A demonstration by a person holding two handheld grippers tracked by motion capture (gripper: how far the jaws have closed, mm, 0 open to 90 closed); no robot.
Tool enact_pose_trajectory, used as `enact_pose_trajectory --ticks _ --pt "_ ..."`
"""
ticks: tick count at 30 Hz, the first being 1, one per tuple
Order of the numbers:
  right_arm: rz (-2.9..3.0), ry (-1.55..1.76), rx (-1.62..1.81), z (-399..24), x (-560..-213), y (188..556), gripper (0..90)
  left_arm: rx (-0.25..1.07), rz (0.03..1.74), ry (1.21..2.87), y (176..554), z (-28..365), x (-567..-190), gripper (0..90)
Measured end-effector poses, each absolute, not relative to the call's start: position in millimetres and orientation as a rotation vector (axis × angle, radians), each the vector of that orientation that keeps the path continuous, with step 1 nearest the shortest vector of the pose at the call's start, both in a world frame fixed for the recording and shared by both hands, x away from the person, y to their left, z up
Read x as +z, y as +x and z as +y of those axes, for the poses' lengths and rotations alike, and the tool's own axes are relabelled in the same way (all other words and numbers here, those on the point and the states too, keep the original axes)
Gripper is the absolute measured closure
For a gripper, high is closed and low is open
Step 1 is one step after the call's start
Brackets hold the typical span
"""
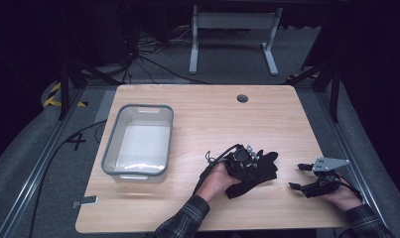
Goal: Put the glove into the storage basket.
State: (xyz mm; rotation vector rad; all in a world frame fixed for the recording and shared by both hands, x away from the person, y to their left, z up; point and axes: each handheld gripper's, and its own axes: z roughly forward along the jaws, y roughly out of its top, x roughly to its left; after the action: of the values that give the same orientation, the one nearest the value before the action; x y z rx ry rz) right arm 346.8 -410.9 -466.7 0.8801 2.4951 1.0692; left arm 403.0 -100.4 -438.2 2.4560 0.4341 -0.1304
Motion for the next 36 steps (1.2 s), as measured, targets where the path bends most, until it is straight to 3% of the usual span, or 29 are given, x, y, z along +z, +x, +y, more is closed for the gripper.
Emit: enact_pose_trajectory --ticks 19,36 --pt "2.498 0.875 1.067 -411 -467 347 14.1 -0.067 0.513 2.376 408 -66 -394 66.5" --pt "2.497 0.875 1.068 -411 -467 347 14.1 0.079 0.681 2.298 421 8 -354 66.1"
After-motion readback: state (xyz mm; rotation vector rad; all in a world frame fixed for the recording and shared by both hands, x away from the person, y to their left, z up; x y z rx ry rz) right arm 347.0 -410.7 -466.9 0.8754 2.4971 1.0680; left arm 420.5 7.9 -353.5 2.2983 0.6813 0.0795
